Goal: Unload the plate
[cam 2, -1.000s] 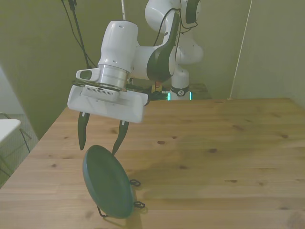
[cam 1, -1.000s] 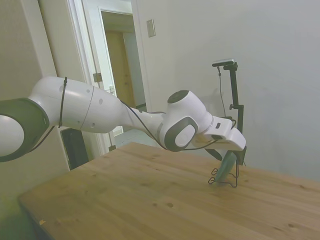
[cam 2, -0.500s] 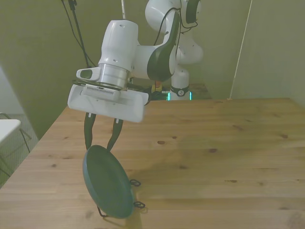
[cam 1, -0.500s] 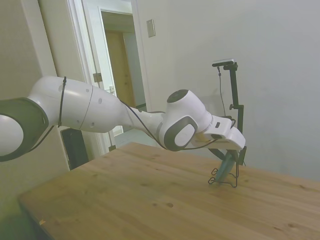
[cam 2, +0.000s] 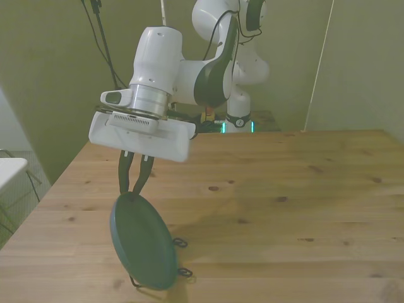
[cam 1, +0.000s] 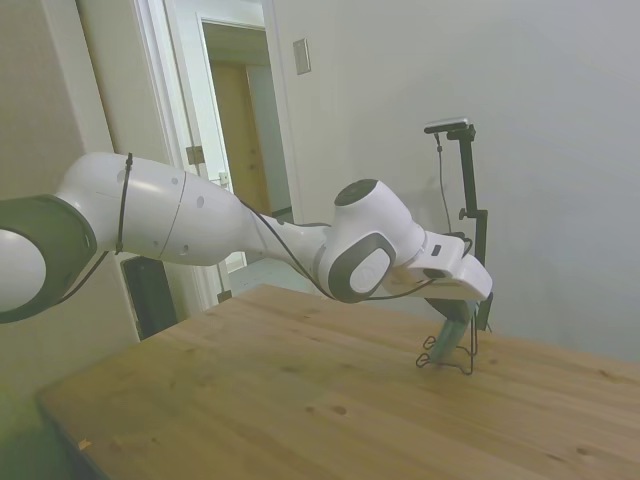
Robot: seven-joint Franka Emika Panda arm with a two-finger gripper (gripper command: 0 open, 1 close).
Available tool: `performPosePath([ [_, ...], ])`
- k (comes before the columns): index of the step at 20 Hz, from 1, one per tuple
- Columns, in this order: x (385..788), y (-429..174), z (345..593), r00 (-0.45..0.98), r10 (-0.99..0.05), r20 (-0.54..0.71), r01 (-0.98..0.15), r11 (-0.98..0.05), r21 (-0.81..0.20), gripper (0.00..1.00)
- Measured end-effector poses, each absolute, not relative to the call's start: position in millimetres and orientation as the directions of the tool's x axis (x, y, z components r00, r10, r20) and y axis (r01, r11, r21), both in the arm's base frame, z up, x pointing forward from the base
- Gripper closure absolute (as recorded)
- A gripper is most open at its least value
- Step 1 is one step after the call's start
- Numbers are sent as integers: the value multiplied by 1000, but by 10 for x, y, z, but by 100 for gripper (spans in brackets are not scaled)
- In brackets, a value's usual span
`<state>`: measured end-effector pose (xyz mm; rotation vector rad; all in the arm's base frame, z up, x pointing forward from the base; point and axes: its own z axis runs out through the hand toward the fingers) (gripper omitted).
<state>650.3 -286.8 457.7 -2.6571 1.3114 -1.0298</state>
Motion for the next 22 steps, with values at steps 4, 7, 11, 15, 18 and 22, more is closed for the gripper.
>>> performPosePath([
  [4,6499,-2872,4584,436,-708,556,-706,-652,-277,100],
  [7,6493,-2876,4606,434,-707,558,-705,-652,-278,100],
  [11,6484,-2871,4670,430,-705,564,-702,-654,-282,100],
  [15,6486,-2817,4825,424,-697,578,-690,-663,-292,100],
  [18,6498,-2730,5039,422,-689,589,-675,-673,-304,100],
  [22,6476,-2358,5459,452,-691,564,-643,-690,-331,100],
])
